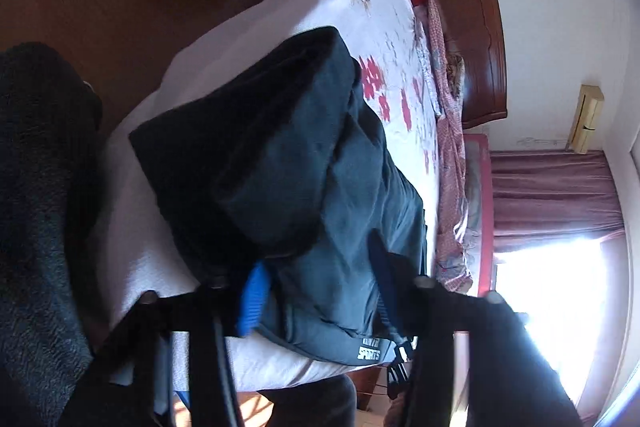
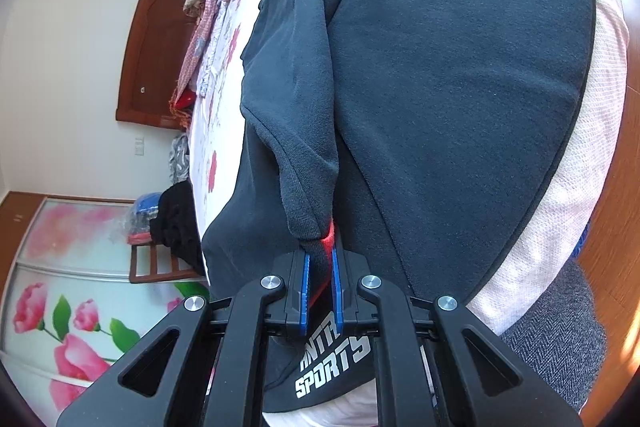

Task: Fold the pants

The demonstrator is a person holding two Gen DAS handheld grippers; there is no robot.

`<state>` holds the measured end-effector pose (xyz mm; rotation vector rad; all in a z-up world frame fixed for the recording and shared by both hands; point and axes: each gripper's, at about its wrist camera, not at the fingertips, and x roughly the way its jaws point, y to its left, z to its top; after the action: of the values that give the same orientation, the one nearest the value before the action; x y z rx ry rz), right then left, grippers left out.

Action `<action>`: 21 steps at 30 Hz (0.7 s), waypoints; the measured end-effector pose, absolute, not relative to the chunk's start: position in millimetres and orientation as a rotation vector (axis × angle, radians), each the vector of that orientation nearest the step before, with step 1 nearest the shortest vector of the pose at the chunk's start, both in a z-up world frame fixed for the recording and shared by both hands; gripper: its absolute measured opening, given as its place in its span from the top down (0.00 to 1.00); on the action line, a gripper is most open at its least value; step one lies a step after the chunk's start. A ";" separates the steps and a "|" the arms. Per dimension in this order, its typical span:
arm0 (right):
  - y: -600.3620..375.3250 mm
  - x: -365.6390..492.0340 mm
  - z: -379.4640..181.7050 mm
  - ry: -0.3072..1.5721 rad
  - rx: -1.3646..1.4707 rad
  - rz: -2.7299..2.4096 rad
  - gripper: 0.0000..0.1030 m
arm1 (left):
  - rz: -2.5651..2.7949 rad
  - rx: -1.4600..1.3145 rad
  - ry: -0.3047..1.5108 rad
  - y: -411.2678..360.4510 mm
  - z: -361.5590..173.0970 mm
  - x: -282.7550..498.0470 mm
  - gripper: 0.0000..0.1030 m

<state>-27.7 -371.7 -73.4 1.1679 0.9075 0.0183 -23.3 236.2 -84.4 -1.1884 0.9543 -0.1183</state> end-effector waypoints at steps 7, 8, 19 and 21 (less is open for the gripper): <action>-368.1 -33.6 -45.3 0.848 1.124 0.065 0.92 | -0.081 -1.135 0.907 241.1 -73.2 -28.0 0.82; -367.9 -35.8 -38.9 0.837 1.116 0.074 0.92 | -0.085 -1.137 0.899 242.7 -71.7 -31.2 0.83; -351.5 -74.6 -66.3 0.963 1.192 0.129 0.93 | -0.057 -1.189 0.955 268.9 -91.1 -46.5 0.83; -327.2 -67.9 -69.3 1.004 1.167 0.177 0.64 | -0.058 -1.198 0.940 268.7 -86.8 -48.6 0.83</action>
<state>-67.9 -327.2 -69.3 1.1669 1.0040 0.1775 -48.6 268.7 -86.8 -1.1984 0.9398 -0.0579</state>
